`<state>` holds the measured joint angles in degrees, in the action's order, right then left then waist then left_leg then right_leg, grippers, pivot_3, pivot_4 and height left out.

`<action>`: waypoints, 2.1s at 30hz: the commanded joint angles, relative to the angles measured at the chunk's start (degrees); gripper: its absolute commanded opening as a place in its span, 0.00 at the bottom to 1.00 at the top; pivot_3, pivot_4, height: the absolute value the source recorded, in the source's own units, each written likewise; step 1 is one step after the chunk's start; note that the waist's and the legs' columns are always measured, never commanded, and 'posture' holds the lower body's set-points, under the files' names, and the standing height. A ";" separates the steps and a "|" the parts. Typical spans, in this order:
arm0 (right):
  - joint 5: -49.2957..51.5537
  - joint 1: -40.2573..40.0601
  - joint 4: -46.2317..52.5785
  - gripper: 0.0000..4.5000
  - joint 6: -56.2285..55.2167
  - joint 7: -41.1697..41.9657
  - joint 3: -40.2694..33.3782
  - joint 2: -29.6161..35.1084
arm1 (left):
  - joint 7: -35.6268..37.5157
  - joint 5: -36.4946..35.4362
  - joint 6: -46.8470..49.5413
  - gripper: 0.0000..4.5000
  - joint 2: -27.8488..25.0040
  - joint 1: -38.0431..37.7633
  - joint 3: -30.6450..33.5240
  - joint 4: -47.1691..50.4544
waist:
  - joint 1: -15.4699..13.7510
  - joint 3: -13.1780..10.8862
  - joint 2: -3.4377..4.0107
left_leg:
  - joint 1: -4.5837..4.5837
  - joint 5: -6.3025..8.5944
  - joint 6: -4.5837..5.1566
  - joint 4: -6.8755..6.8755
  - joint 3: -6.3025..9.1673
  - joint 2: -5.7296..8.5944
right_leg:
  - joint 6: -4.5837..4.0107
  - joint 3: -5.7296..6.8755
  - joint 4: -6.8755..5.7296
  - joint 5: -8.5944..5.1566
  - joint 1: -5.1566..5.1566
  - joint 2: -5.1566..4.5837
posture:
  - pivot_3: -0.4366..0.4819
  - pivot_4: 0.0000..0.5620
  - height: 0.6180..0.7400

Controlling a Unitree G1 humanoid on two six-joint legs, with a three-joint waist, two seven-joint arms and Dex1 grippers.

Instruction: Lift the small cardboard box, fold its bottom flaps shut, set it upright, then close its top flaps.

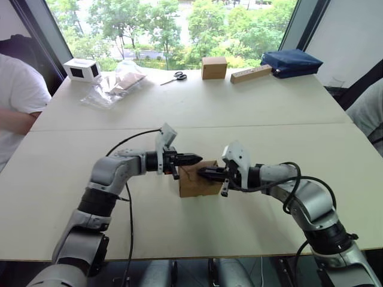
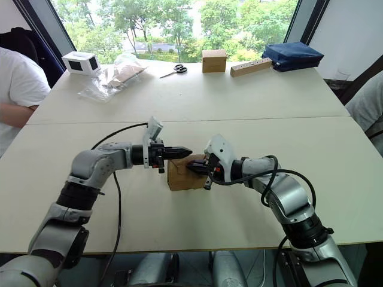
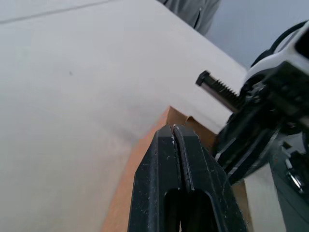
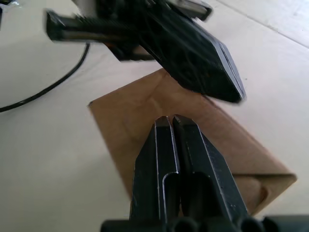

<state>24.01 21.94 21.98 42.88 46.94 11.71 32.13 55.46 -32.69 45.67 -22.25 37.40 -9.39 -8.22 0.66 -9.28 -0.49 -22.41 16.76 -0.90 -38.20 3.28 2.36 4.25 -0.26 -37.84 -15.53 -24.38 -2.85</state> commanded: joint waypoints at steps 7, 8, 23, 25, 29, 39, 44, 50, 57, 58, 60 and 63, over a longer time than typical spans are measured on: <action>1.49 -0.96 4.59 0.01 2.07 -0.82 -1.16 0.77 | 2.91 1.91 -1.29 0.00 -0.43 1.99 -0.05 0.69 | -0.04 0.00 0.00 | 0.00 0.00 0.00 -0.01 0.00 0.00 | 0.00 0.00 0.00 0.00 0.00 0.00 | 0.48 0.27 1.00; 1.56 -1.00 4.65 0.01 2.21 -0.84 -1.18 0.72 | 2.94 1.92 -1.21 0.00 -0.41 2.05 0.04 0.74 | -0.04 0.00 0.00 | 0.00 0.00 0.00 -0.01 0.00 0.00 | 0.00 0.00 0.00 0.00 0.00 -0.01 | 0.48 0.27 1.00; -1.34 2.54 -0.85 0.01 -0.67 -1.91 0.92 -0.40 | 2.11 0.50 0.53 0.00 0.47 3.20 1.84 1.94 | -0.03 0.00 0.00 | 0.00 0.00 0.00 -0.02 0.00 0.00 | 0.00 0.00 -0.01 0.00 0.00 0.00 | 0.48 0.27 1.00; -1.51 3.44 -2.34 0.01 -1.16 -2.17 0.61 -1.12 | 2.23 0.24 0.79 0.00 0.43 3.10 2.01 2.68 | -0.02 0.00 0.00 | 0.00 0.00 0.00 -0.02 -0.01 0.00 | 0.00 0.00 -0.01 0.00 0.00 0.00 | 0.48 0.27 1.00; -1.60 4.06 -3.20 0.01 -1.67 -1.13 0.75 -0.81 | 1.64 -0.04 1.47 0.00 0.56 2.55 2.46 3.54 | -0.01 0.00 0.00 | 0.00 0.00 0.00 -0.02 0.00 0.00 | 0.00 0.00 -0.02 0.00 0.00 0.00 | 0.48 0.27 1.00; 4.93 1.44 4.05 0.01 4.14 1.48 -1.53 1.70 | 2.13 1.51 0.18 0.00 0.35 1.86 1.16 2.81 | -0.04 0.00 0.00 | 0.00 0.00 0.00 -0.02 0.00 0.00 | 0.00 0.00 -0.01 0.00 0.00 0.00 | 0.48 0.27 1.00; 3.90 0.78 3.73 0.01 4.06 0.06 -0.90 1.26 | 2.60 2.17 -0.20 0.00 0.57 1.19 0.23 3.22 | -0.04 0.00 0.00 | 0.00 0.00 0.00 -0.02 0.00 0.00 | 0.00 0.00 -0.01 0.00 0.00 0.00 | 0.48 0.27 1.00; 2.80 1.35 2.05 0.01 2.72 -1.43 -0.75 0.32 | 2.75 1.87 0.07 0.00 0.23 0.97 0.14 3.89 | -0.04 0.00 0.00 | 0.00 0.00 0.00 -0.02 0.00 0.00 | 0.00 0.00 -0.01 0.00 0.00 0.00 | 0.48 0.27 1.00; 2.32 1.39 2.68 0.01 2.44 -0.77 0.84 1.26 | 2.39 2.12 -0.15 0.00 0.34 1.01 0.06 3.87 | -0.04 0.00 0.00 | 0.00 0.00 0.00 -0.02 0.00 0.00 | 0.00 0.00 -0.02 0.00 0.00 0.00 | 0.48 0.27 1.00; 2.89 0.77 3.67 0.01 2.80 0.04 0.97 2.01 | 2.35 2.20 -0.23 0.00 0.38 1.03 0.03 3.75 | -0.04 0.00 0.00 | 0.00 0.00 0.00 -0.02 0.00 0.00 | 0.00 0.00 -0.02 0.00 0.00 0.00 | 0.48 0.27 1.00; 5.01 -0.37 6.05 0.01 3.91 1.51 0.20 3.17 | 2.42 2.41 -0.44 0.00 0.40 0.88 -0.23 3.56 | -0.10 0.00 0.00 | 0.00 0.00 0.00 -0.02 0.00 0.00 | 0.00 0.00 -0.02 0.00 0.00 0.00 | 0.48 0.27 1.00; 6.91 -0.88 7.87 0.01 4.56 2.16 -0.96 3.88 | 2.51 2.55 -0.52 0.00 0.44 0.51 -0.66 3.59 | -0.10 0.00 0.00 | 0.00 0.00 0.00 -0.02 0.00 0.00 | 0.00 0.00 -0.01 0.00 0.01 -0.01 | 0.48 0.27 1.00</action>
<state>29.08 20.81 27.02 47.46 48.49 12.53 35.55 57.46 -30.43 45.89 -21.89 37.93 -10.01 -6.07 0.56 -9.28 -0.49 -22.42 16.76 -0.90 -38.22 3.28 2.37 4.25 -0.26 -37.85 -15.53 -24.37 -2.86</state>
